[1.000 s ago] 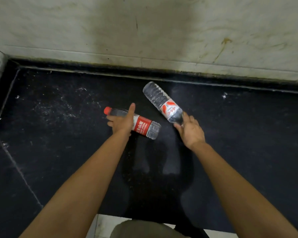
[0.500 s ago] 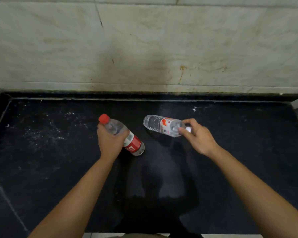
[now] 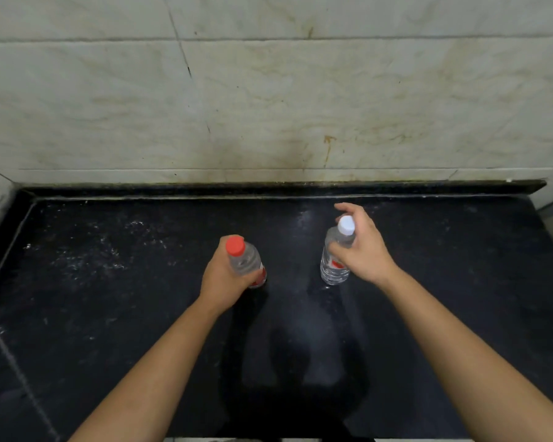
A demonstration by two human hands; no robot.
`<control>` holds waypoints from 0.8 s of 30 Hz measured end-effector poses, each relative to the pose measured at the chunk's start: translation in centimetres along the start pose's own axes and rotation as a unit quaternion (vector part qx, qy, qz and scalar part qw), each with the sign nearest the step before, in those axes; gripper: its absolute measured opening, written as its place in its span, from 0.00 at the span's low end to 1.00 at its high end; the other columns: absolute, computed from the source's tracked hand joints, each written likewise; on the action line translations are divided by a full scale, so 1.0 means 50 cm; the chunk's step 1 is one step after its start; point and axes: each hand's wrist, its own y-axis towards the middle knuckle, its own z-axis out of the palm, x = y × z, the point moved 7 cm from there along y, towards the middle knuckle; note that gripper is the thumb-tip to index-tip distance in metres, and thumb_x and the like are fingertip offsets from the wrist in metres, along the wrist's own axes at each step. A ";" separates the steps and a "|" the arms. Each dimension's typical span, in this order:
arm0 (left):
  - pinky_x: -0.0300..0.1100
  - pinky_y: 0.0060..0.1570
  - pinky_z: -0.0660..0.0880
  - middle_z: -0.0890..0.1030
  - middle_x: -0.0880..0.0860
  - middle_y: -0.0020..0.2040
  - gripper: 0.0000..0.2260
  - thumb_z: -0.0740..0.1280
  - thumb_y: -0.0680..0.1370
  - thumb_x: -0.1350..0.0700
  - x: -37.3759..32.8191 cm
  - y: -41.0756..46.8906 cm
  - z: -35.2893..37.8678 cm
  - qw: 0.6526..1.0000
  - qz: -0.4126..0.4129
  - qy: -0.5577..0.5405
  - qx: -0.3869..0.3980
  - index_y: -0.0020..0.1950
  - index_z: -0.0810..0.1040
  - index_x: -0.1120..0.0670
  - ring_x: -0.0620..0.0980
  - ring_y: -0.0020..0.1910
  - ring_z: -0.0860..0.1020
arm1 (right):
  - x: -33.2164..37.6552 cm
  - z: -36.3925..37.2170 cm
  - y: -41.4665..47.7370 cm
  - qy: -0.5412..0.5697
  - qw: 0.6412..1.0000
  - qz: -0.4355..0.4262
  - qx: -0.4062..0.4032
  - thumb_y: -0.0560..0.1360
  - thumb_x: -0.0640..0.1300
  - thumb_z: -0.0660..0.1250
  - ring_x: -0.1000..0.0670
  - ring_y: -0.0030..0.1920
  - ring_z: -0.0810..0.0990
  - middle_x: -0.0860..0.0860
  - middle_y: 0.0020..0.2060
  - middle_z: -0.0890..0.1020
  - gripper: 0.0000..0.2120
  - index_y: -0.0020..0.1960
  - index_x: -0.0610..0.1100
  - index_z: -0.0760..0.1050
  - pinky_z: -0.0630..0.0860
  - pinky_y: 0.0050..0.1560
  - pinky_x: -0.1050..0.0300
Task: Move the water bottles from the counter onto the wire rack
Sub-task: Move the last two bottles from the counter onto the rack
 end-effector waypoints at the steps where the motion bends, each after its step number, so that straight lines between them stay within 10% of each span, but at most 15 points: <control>1: 0.50 0.55 0.79 0.82 0.45 0.51 0.26 0.80 0.66 0.52 -0.002 -0.005 0.004 1.000 0.001 0.014 0.007 0.54 0.70 0.34 0.46 0.51 0.82 | -0.011 0.014 -0.012 0.017 1.000 0.008 0.001 0.68 0.45 0.76 0.48 0.63 0.75 0.51 0.63 0.76 0.37 0.72 0.55 0.65 0.72 0.66 0.52; 24: 0.51 0.54 0.77 0.80 0.50 0.54 0.23 0.69 0.76 0.39 -0.082 -0.151 0.163 0.971 0.151 0.035 0.181 0.60 0.59 0.42 0.51 0.50 0.81 | -0.125 -0.001 -0.336 0.046 0.981 0.136 -0.133 0.70 0.56 0.79 0.60 0.47 0.79 0.57 0.49 0.80 0.20 0.54 0.57 0.70 0.73 0.46 0.71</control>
